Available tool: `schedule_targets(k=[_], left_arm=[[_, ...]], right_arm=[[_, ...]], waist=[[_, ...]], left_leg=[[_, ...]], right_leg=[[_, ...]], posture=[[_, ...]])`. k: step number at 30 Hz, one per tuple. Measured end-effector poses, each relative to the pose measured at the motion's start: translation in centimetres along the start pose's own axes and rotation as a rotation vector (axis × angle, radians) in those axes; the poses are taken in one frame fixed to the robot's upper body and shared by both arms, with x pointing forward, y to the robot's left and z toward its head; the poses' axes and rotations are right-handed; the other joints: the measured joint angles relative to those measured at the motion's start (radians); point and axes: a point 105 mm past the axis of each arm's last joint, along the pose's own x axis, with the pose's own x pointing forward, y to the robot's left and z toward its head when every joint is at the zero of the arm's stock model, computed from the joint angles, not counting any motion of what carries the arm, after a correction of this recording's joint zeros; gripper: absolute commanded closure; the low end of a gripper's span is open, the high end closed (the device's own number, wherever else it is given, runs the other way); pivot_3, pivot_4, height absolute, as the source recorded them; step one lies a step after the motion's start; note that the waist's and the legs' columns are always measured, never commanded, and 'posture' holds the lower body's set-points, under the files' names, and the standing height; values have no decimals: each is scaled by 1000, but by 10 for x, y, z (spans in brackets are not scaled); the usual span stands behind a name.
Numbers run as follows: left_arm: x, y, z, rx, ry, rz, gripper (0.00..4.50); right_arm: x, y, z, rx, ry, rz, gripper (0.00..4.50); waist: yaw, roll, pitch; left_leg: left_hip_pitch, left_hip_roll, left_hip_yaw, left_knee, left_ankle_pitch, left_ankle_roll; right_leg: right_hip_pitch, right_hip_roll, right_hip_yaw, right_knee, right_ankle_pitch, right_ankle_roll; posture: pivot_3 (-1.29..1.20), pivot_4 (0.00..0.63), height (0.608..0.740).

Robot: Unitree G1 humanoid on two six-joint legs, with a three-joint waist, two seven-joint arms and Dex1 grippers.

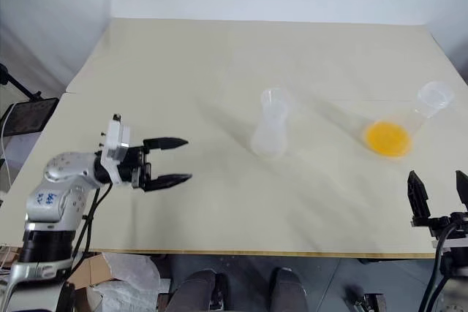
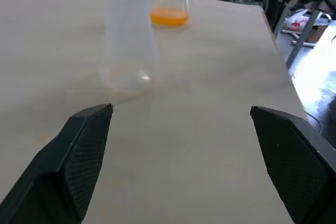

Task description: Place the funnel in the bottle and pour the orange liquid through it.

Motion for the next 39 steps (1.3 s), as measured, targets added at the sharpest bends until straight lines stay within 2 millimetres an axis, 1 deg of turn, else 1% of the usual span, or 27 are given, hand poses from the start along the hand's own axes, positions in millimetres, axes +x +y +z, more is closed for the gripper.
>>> schedule_targets(k=[1,4,6,8,10,12,13,16,18,21,24,28,39], left_arm=[[0,-3,0,-2,-1,4,36],[4,-8,3,-12,-23,15,36],[7,-13,6,-39,-35,14,36],[9,-15,10,-41,-47,18,36],[11,-18,11,-45,-54,32,36],[11,-22,7,-62,-58,44,36],[11,-25,3,-77,-59,60,36],[13,-30,0,-93,-71,83,36],[14,-31,0,-92,-76,87,36],[17,-32,6,-67,-98,106,36],[20,-34,7,-61,-105,109,36],[21,-35,9,-44,-113,107,36],[23,-35,11,-23,-129,106,36]], right_arm=[[4,0,0,7,2,0,0],[30,0,12,30,-26,7,0],[61,0,25,23,-23,35,0],[82,-1,32,26,-11,43,0],[99,-1,31,58,4,52,0],[109,-1,26,74,33,62,0],[117,-1,21,89,60,62,0],[131,-4,18,120,82,51,0],[135,-5,19,124,86,46,0],[152,-6,16,116,107,36,0],[157,-14,13,107,123,5,0],[156,-20,9,75,136,-22,0],[142,-30,9,52,137,-55,0]], waist=[[-1,0,0],[-3,2,-1],[-8,4,-2],[-10,4,-2],[-8,4,-2],[-7,4,-2],[-9,4,-2],[-6,4,-2],[-3,4,-2],[-6,4,-2],[-3,4,-2],[-4,4,-2],[-2,4,-2]], left_leg=[[0,0,1,0,0,0],[1,0,2,0,0,1],[1,0,2,0,0,1],[1,1,1,0,1,1],[1,0,1,-1,1,1],[0,-1,1,-1,0,1],[0,-1,2,0,0,1],[0,-1,2,0,0,2],[0,-1,1,0,0,2],[0,-1,2,0,0,2],[0,-1,2,0,0,2],[0,-1,2,0,0,2],[-1,-1,3,0,0,2]], right_leg=[[0,0,1,0,0,0],[0,-1,2,0,0,0],[-1,-1,3,0,0,0],[0,0,1,1,0,0],[0,0,1,1,0,0],[-1,-1,1,1,0,0],[-1,-1,1,0,0,0],[-1,-1,1,0,0,0],[-1,-1,1,0,0,0],[-1,-1,1,0,0,0],[-1,-1,1,0,0,0],[-1,-1,1,0,0,0],[-1,-1,1,-1,0,0]], posture=[[0,150,740],[0,150,740],[0,150,740],[0,150,740],[0,150,740],[0,150,740],[0,150,740],[0,150,740],[0,150,740],[0,150,740],[0,150,740],[0,150,740],[0,150,740]])
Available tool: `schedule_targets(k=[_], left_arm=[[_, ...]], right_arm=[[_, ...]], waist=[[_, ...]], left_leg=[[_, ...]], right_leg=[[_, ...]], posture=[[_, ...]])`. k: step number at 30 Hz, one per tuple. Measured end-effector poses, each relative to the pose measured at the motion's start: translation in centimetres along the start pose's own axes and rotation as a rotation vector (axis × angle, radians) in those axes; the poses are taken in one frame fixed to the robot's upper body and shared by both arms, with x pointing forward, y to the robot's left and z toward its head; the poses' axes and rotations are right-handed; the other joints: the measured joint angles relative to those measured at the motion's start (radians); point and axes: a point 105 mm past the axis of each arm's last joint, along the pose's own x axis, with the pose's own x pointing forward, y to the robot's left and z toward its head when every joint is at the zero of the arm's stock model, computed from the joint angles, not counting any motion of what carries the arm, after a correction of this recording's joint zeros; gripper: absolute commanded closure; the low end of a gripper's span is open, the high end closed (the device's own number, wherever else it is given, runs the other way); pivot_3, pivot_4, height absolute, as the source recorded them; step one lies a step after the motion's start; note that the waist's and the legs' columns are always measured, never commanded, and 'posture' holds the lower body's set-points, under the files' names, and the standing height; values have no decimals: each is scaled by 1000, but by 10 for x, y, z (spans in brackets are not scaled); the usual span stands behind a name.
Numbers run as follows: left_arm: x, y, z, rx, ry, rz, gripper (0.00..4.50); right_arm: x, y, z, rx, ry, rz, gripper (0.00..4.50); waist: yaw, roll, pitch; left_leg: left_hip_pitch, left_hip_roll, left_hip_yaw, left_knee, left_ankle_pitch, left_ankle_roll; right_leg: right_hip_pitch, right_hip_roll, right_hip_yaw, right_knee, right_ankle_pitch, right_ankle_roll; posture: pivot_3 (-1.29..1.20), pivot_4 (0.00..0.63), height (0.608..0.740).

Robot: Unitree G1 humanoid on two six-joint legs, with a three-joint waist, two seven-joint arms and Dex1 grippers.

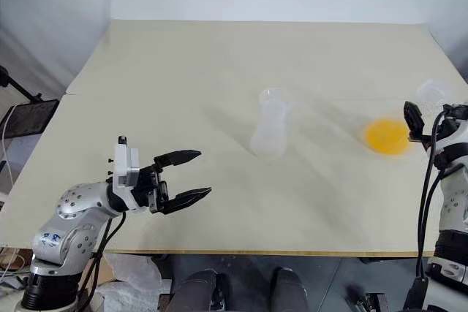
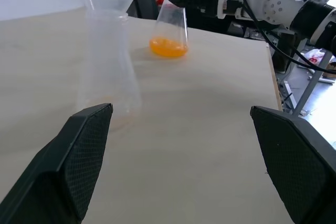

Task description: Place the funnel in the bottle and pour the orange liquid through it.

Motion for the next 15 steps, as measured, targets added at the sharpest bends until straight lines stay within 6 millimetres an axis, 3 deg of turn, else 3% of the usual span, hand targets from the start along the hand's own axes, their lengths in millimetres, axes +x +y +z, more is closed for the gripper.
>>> schedule_targets(k=[5,12,15], left_arm=[[4,0,3,10,-14,-18,36],[7,-2,3,6,-21,-38,36],[9,-2,5,10,-26,-46,0]], right_arm=[[14,5,10,6,-39,12,0],[34,6,-1,39,-10,8,0],[36,4,-5,49,-4,1,652]], waist=[[-9,0,0],[-11,0,0],[-13,0,0]], left_leg=[[0,1,0,0,0,0],[0,0,0,0,0,0],[0,0,0,-1,0,0]], right_leg=[[0,0,0,0,0,0],[0,0,0,0,0,0],[0,0,-1,0,0,0]], posture=[[0,150,740],[0,150,740],[0,150,740]])
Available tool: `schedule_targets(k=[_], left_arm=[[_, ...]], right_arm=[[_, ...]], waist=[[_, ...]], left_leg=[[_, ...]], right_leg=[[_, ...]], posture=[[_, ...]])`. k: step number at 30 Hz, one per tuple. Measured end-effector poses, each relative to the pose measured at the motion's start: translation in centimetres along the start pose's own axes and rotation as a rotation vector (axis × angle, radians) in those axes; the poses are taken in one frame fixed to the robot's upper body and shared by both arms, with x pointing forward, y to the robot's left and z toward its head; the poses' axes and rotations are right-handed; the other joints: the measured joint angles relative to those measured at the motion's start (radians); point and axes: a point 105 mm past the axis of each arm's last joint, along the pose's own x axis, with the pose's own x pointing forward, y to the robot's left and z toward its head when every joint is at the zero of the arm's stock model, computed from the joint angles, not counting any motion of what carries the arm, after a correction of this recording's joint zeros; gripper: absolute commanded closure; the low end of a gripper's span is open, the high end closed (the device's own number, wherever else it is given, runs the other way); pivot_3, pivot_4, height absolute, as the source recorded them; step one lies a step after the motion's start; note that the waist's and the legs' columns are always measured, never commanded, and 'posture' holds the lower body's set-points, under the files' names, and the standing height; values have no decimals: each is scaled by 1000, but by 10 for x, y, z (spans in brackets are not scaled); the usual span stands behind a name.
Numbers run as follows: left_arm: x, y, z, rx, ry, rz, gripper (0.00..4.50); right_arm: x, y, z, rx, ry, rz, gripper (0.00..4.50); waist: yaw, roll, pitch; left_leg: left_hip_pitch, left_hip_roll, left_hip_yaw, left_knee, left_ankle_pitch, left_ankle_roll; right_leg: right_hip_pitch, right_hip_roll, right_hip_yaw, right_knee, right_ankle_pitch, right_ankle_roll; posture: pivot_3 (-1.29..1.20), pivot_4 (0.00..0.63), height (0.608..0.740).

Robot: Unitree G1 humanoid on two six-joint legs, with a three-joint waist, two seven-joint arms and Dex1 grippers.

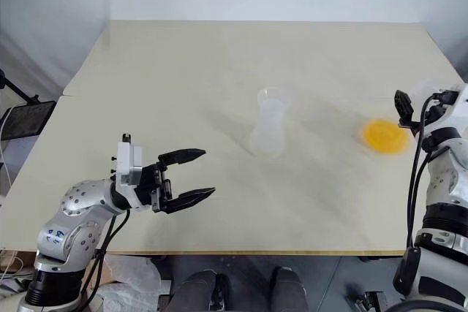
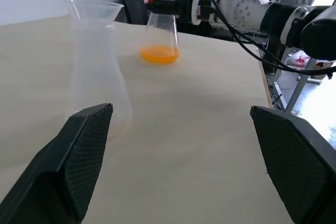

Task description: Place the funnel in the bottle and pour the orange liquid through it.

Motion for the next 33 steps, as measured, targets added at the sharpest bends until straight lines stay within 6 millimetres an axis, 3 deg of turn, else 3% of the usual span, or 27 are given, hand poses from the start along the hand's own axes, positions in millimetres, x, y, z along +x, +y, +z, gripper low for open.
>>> schedule_targets(k=[4,10,13,16,19,23,33], left_arm=[[1,3,3,8,-6,-3,0],[0,6,0,-5,-3,5,0],[0,6,0,-5,-3,6,0],[1,7,1,-5,-10,11,0],[3,13,3,-6,-38,37,0],[7,20,7,18,-78,84,0],[15,31,7,69,-86,156,0]], right_arm=[[0,0,1,-2,-14,5,1825],[-3,9,-1,28,-57,60,1853],[-8,37,-1,41,-85,187,1853],[-9,77,11,-24,-125,332,1853],[-9,122,23,-191,-144,476,1853],[-12,169,22,-442,-143,600,1853],[-14,206,22,-920,-312,597,1853]], waist=[[-4,0,0],[-9,0,0],[-9,0,0],[-9,2,1],[-10,2,1],[-4,2,1],[-10,2,1]], left_leg=[[0,0,0,0,0,0],[0,1,0,0,0,0],[0,1,0,-1,0,0],[0,1,0,-1,0,0],[0,1,0,0,0,0],[-1,-1,-1,0,0,0],[-2,-1,-2,-1,0,0]], right_leg=[[0,0,0,0,0,0],[0,0,0,0,0,0],[0,0,0,0,0,0],[-1,0,0,0,0,0],[-1,0,0,0,0,0],[-1,-1,-1,0,0,0],[-1,-1,-2,0,0,1]], posture=[[0,150,740],[0,150,740],[0,150,740],[0,150,740],[0,150,740],[0,150,740],[0,150,740]])
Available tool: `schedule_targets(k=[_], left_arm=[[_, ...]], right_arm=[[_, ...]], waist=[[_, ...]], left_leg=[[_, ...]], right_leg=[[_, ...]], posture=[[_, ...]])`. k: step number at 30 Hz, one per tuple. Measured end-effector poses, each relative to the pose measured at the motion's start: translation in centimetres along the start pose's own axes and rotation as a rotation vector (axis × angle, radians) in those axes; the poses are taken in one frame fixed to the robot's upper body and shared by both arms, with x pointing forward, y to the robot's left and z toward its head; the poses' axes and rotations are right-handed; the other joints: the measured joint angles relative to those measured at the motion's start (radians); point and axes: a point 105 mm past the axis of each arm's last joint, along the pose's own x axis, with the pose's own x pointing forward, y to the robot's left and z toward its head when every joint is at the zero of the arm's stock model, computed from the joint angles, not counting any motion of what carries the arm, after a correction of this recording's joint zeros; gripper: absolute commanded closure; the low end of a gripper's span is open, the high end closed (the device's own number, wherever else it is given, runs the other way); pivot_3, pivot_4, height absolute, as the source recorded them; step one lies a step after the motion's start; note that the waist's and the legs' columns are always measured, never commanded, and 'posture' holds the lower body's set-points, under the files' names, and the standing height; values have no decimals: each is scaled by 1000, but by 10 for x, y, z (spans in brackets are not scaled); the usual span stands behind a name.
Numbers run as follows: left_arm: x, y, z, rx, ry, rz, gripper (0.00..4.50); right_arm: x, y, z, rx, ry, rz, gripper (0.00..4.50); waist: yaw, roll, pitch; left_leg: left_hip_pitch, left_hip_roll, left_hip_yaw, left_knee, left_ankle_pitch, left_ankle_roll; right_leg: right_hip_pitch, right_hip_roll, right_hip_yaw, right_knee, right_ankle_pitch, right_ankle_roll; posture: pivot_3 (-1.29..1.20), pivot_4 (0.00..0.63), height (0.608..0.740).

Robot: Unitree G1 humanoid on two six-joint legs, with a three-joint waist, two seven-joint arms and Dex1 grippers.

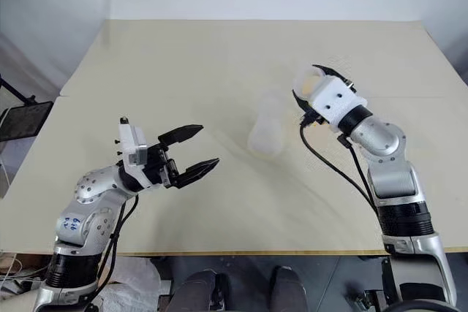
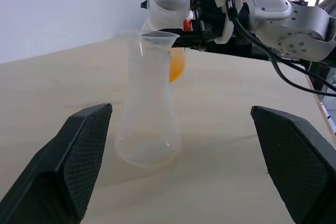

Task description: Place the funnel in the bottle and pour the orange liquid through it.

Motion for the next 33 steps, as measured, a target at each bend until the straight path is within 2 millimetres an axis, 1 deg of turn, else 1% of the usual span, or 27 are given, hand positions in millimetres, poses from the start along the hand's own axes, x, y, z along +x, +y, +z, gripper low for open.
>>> schedule_targets(k=[6,9,12,17,20,25,30,33], left_arm=[[3,-2,-1,-5,-2,-2,0],[5,-4,-3,-11,0,-12,0],[6,-5,-3,-12,0,-14,0],[7,-5,-3,-13,-2,-13,0],[8,-5,-3,-14,-2,-12,0],[9,-5,-3,-17,-5,-9,0],[11,-6,-4,-26,-16,-4,0],[12,-7,-4,-28,-15,-3,0]], right_arm=[[6,-6,6,-165,-15,-52,1853],[9,-5,10,-283,-22,-52,1853],[11,-6,13,-350,-28,-72,1853],[15,-4,14,-435,-29,-81,1853],[16,-5,14,-448,-27,-88,1853],[19,-5,17,-546,-35,-96,1853],[20,0,18,-588,-43,-85,1853],[20,-2,20,-626,-54,-89,1853]], waist=[[1,0,0],[0,0,0],[0,0,0],[-1,0,0],[0,0,0],[-1,0,0],[-1,0,0],[-1,0,0]], left_leg=[[0,0,0,0,0,0],[0,0,0,0,0,0],[0,0,0,0,0,0],[0,0,0,0,0,0],[0,0,0,0,0,0],[0,0,0,0,0,0],[0,1,0,0,0,0],[0,1,0,0,0,0]], right_leg=[[0,0,0,0,0,0],[0,0,0,0,0,0],[0,0,0,0,0,0],[0,0,0,0,0,0],[0,0,0,0,0,0],[0,0,0,0,0,0],[0,0,0,0,0,0],[0,0,0,0,0,0]], posture=[[0,150,740],[0,150,740],[0,150,740],[0,150,740],[0,150,740],[0,150,740],[0,150,740],[0,150,740]])
